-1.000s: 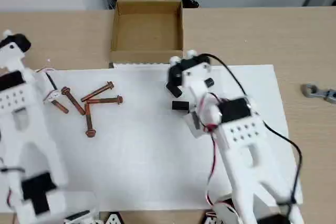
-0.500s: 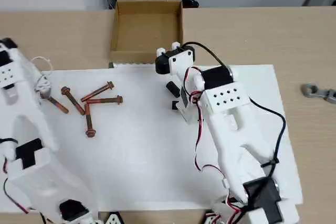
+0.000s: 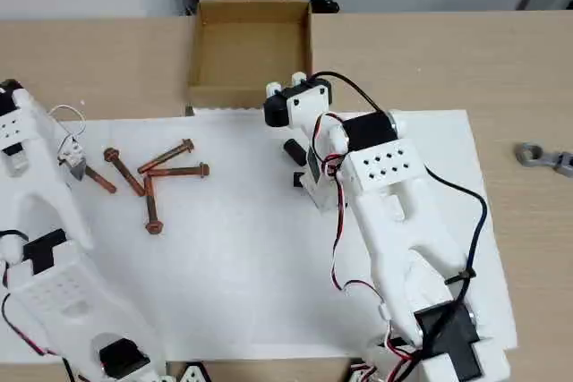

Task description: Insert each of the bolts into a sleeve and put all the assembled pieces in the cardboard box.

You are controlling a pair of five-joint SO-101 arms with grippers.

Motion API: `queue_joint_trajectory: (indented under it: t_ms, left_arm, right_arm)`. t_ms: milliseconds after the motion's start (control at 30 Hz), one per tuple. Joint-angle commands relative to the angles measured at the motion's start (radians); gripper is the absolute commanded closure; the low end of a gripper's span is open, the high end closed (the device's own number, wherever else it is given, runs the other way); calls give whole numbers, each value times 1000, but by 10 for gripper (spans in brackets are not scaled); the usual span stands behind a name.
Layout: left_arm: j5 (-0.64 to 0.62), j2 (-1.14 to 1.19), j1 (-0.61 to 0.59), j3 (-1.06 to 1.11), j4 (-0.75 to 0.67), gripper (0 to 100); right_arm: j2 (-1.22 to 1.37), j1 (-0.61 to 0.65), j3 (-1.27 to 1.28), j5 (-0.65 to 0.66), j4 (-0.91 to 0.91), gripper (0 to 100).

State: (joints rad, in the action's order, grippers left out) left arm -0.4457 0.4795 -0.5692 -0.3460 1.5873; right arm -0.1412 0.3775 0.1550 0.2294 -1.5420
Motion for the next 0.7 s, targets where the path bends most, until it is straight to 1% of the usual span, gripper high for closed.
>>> queue_joint_trajectory:
  t_ms: [0,133,200,333,500,667]
  left_arm:
    - [-28,-44,3,-82,-17,917]
    - [-29,-40,29,-133,-18,852]
    - [-57,-40,38,-133,-35,850]
    - [-66,-28,44,-131,-72,851]
    - [-89,98,40,-133,-63,852]
    - [-94,198,43,-151,-84,852]
  right_arm:
    - [-2,7,-43,6,-5,991]
    - [-2,7,-43,6,-4,991]
    - [-2,7,-43,6,-2,991]
    - [-2,7,-43,6,-1,991]
    - [-1,7,-43,6,-1,991]
    - [-1,7,-41,6,2,991]
